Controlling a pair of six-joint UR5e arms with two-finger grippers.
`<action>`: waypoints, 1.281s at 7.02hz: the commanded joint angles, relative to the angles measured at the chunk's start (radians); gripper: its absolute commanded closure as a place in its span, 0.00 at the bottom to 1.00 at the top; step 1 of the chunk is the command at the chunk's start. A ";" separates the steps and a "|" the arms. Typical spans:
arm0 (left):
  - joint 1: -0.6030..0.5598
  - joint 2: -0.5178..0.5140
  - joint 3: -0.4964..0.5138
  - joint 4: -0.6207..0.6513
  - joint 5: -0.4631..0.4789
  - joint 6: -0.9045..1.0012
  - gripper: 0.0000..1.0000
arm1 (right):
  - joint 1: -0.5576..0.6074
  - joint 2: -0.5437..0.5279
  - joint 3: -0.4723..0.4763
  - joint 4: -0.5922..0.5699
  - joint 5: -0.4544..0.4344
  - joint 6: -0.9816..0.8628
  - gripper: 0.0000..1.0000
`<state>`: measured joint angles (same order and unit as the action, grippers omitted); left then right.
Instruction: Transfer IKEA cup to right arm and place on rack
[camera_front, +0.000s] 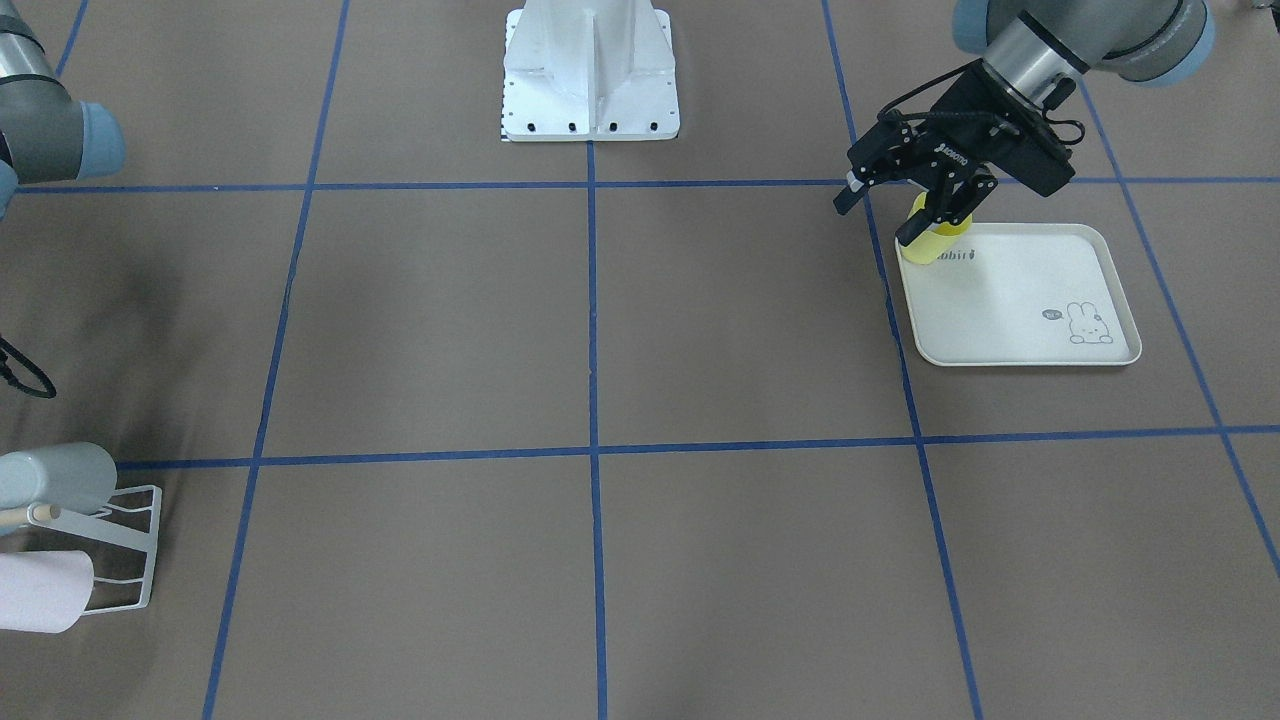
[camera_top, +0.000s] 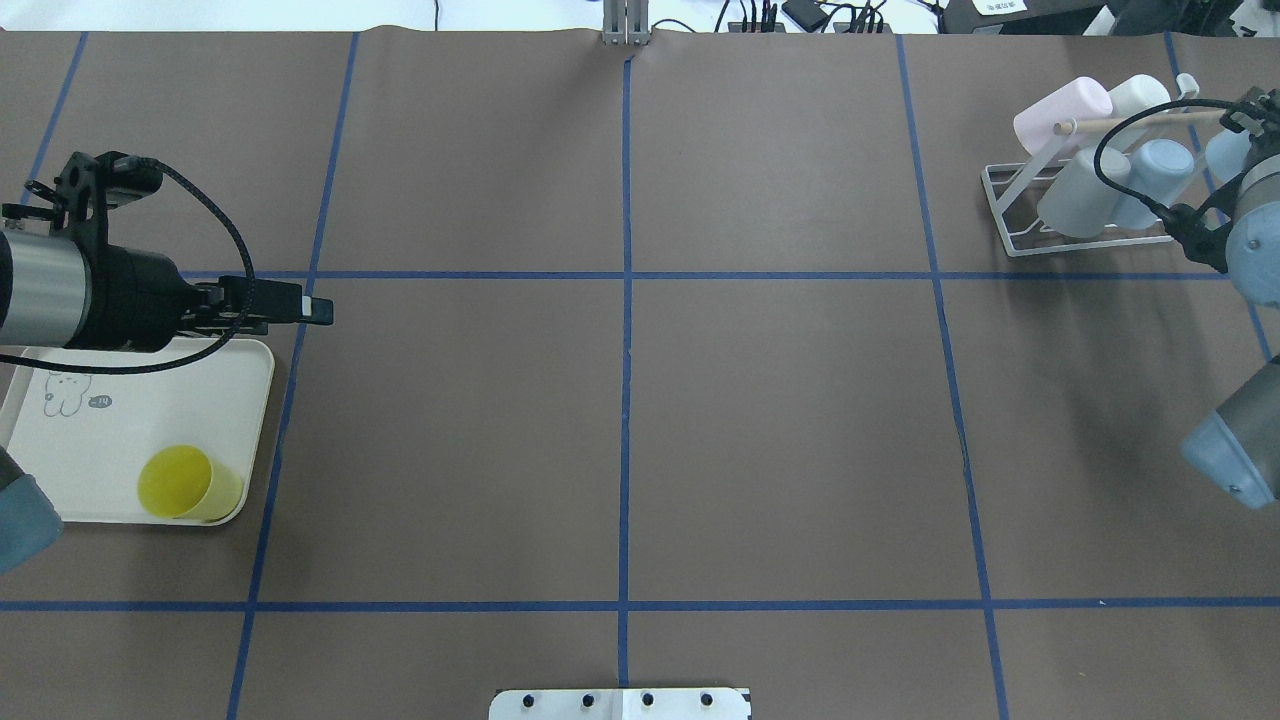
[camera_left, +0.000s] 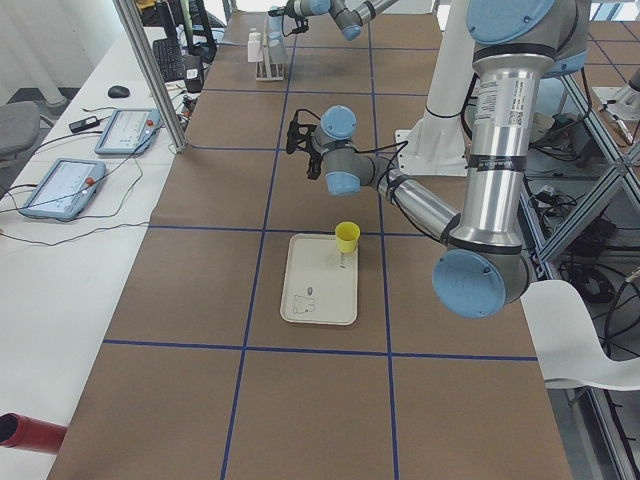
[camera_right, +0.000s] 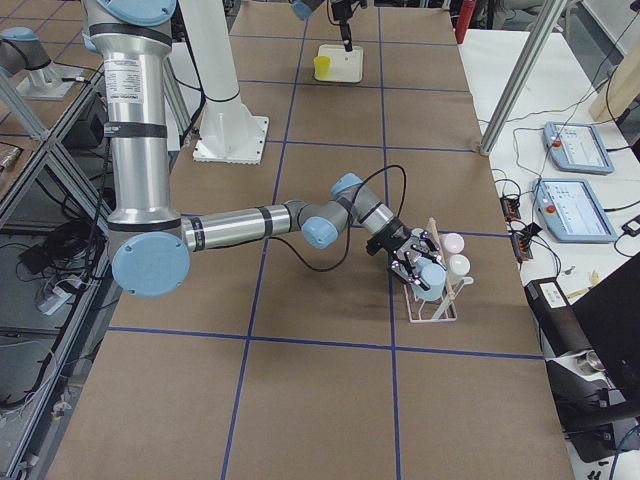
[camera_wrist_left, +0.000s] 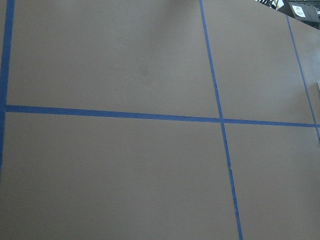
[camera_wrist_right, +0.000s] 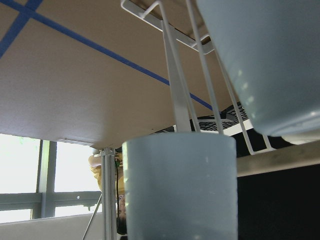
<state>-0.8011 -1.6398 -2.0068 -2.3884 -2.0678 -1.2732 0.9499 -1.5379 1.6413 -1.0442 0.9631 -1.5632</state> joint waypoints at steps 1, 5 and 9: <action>0.000 0.000 0.002 -0.001 0.000 0.000 0.00 | -0.011 0.024 -0.032 0.001 -0.024 0.000 1.00; 0.002 -0.002 0.002 -0.003 -0.002 0.000 0.00 | -0.014 0.030 -0.038 0.003 -0.029 0.002 0.95; 0.002 0.000 0.002 -0.005 -0.002 0.000 0.00 | -0.014 0.032 -0.032 0.006 -0.027 0.051 0.03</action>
<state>-0.7992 -1.6405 -2.0049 -2.3929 -2.0693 -1.2732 0.9358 -1.5074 1.6070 -1.0387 0.9352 -1.5274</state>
